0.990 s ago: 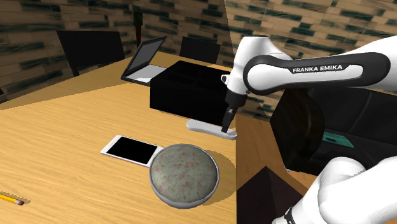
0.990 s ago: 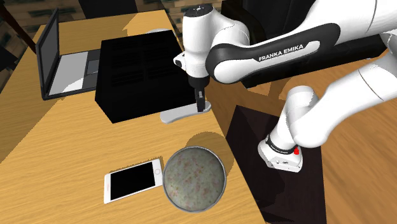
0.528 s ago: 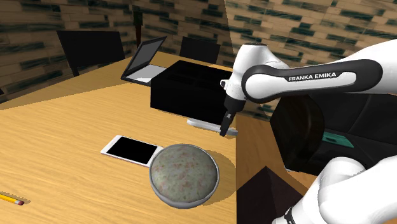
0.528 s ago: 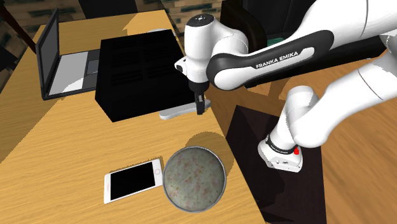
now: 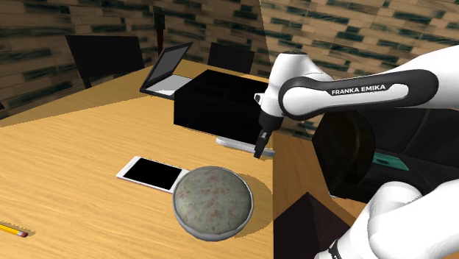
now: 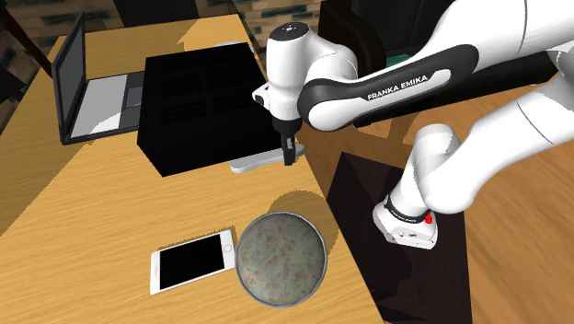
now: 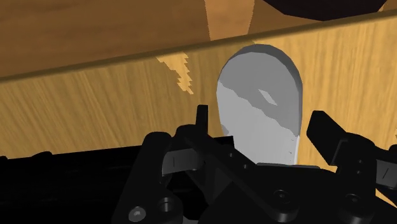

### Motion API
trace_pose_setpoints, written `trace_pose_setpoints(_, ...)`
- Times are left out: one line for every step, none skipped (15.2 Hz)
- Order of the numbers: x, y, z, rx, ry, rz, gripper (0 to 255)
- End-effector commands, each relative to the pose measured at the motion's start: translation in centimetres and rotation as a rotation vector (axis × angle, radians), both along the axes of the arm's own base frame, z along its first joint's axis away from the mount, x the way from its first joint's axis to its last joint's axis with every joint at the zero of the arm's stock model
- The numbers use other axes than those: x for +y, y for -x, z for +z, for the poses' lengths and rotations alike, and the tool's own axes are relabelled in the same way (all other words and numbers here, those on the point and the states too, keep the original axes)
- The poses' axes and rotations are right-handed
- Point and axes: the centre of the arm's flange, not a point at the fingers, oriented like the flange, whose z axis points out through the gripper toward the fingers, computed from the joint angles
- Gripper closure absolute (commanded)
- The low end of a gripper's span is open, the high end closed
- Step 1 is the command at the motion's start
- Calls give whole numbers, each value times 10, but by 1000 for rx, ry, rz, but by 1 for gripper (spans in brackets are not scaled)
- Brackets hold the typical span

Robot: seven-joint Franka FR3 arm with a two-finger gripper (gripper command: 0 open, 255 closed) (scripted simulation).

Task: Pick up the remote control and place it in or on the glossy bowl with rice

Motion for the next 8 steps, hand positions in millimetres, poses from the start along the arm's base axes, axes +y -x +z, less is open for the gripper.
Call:
trace_pose_setpoints(3, 1, -12, 21, 3, 9, 255)
trace_pose_setpoints(3, 1, -11, 21, 3, 9, 255)
trace_pose_setpoints(3, 1, -12, 21, 3, 9, 255)
trace_pose_setpoints(1, 3, -14, 21, 3, 9, 255)
trace_pose_setpoints(1, 3, -14, 21, 3, 9, 255)
trace_pose_setpoints(1, 1, -16, 21, 3, 9, 255)
trace_pose_setpoints(5, 1, -9, 20, 3, 9, 255)
trace_pose_setpoints(5, 1, -4, 20, 3, 9, 255)
